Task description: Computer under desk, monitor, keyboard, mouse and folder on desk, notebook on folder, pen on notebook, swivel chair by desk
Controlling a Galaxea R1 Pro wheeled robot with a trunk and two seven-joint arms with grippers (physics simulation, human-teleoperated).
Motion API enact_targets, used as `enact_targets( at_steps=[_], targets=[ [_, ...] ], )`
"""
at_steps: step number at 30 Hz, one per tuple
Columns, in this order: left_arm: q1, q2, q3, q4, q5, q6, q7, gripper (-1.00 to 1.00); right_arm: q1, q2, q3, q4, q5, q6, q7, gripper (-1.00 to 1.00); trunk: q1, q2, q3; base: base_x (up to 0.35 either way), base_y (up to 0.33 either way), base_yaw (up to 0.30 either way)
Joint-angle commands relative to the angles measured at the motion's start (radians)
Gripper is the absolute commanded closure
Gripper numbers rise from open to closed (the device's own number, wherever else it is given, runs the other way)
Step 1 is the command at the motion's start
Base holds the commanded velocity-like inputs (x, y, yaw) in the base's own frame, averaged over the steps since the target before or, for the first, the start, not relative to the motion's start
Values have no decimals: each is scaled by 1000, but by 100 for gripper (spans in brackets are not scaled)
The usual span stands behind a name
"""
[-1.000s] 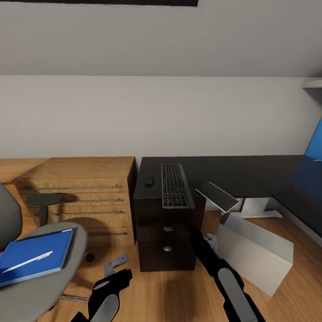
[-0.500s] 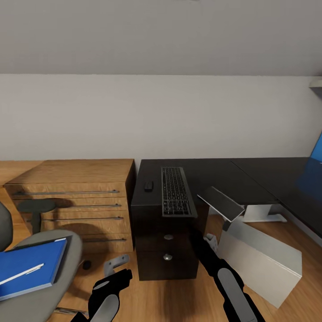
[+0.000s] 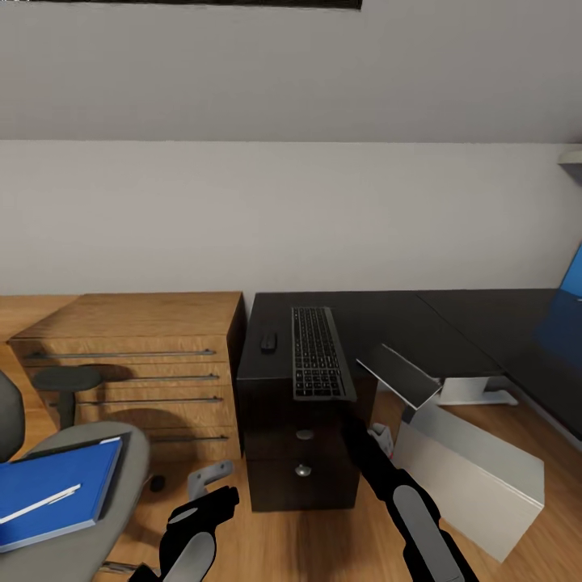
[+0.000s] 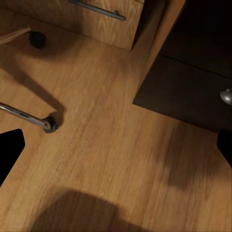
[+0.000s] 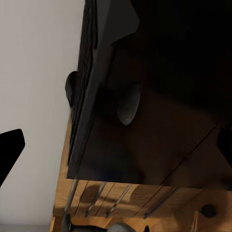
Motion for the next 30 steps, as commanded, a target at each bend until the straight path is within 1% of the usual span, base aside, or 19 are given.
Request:
enact_targets(
  at_steps=[1, 13, 20, 22, 24, 26, 27, 30],
  targets=[
    [-1, 1, -2, -1, 5, 5, 7, -100, 0, 0, -1, 0, -7, 3, 2, -100, -4, 7, 2, 0, 0, 0],
    [-1, 2, -2, -1, 3, 4, 8, -100, 0, 0, -1, 2, -7, 3, 1, -100, -50, 91, 40, 0, 0, 0],
    [-1, 2, -2, -1, 5, 5, 7, -100, 0, 0, -4, 3, -9, 5, -1, -100, -50, 91, 40, 0, 0, 0],
    [-1, 2, -2, -1, 5, 5, 8, -100, 0, 0, -5, 4, -16, 6, -1, -100, -50, 91, 40, 0, 0, 0],
    [-1, 2, -2, -1, 5, 5, 8, -100, 0, 0, -6, 4, -31, 7, -1, -100, -50, 91, 40, 0, 0, 0],
    [-1, 2, -2, -1, 5, 5, 8, -100, 0, 0, -6, 4, -56, 7, -2, -100, -50, 91, 40, 0, 0, 0],
    [-1, 2, -2, -1, 5, 5, 7, -100, 0, 0, -6, 6, -118, 8, -3, -100, -50, 91, 40, 0, 0, 0],
    [-1, 2, -2, -1, 5, 5, 7, -100, 0, 0, -5, 13, -153, 8, -4, -100, -50, 91, 40, 0, 0, 0]
  ],
)
